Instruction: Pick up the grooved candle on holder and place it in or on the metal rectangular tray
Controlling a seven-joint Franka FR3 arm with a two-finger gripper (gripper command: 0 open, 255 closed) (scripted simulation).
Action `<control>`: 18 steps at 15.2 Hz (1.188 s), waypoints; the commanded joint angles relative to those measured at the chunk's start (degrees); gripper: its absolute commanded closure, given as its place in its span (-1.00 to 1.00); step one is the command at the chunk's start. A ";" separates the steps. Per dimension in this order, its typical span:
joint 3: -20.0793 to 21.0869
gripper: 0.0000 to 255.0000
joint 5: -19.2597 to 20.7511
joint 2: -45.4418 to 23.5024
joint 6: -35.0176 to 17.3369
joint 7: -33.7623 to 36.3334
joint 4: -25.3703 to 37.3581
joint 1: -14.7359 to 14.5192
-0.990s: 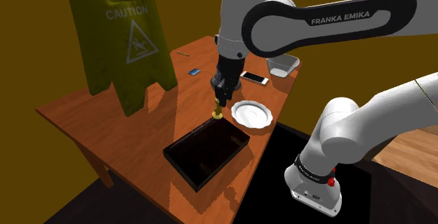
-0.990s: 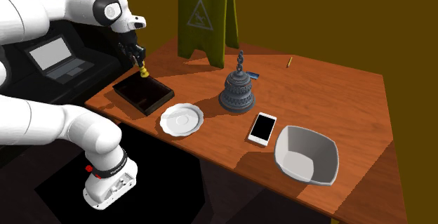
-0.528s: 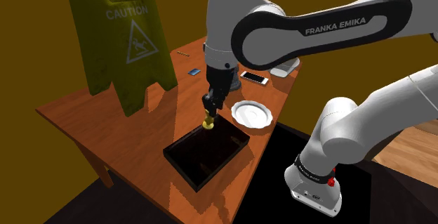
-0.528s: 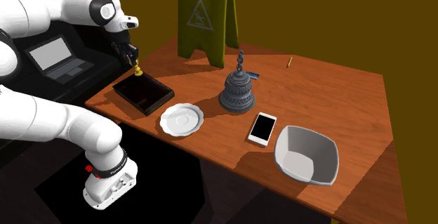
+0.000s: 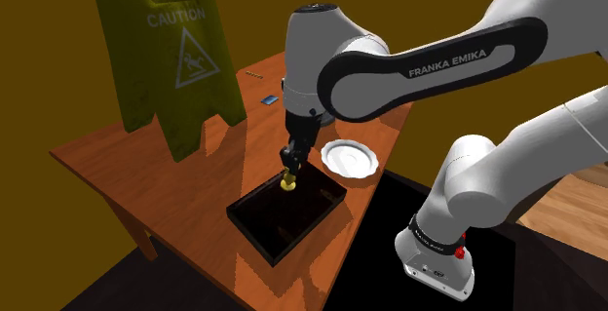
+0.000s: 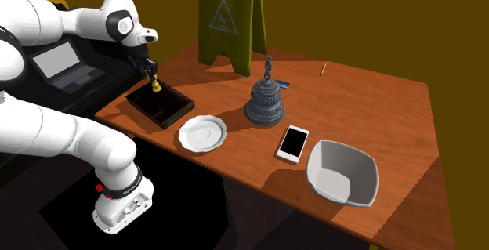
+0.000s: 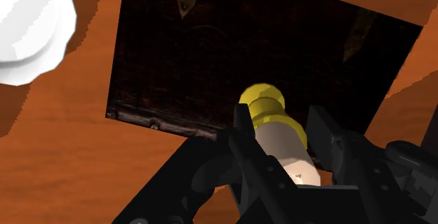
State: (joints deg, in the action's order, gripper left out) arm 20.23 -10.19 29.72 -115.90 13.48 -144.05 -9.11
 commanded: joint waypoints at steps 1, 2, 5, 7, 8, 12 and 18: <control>0.28 1.00 -0.10 -0.56 -1.75 0.03 -1.16 -0.01; 0.42 1.00 -0.15 -0.87 -2.61 0.06 -1.72 -0.02; 0.87 1.00 -0.28 -1.89 -5.24 0.14 -3.33 -0.02; 1.14 1.00 -0.34 -2.57 -6.79 0.21 -4.22 0.00; 1.14 1.00 -0.34 -2.56 -6.79 0.21 -4.22 0.00; 1.14 1.00 -0.34 -2.57 -6.79 0.21 -4.22 0.00; 1.14 -1.00 -0.34 -2.57 -6.79 0.21 -4.22 0.00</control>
State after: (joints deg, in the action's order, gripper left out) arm 21.37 -10.52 27.15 -122.69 13.69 -148.27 -9.11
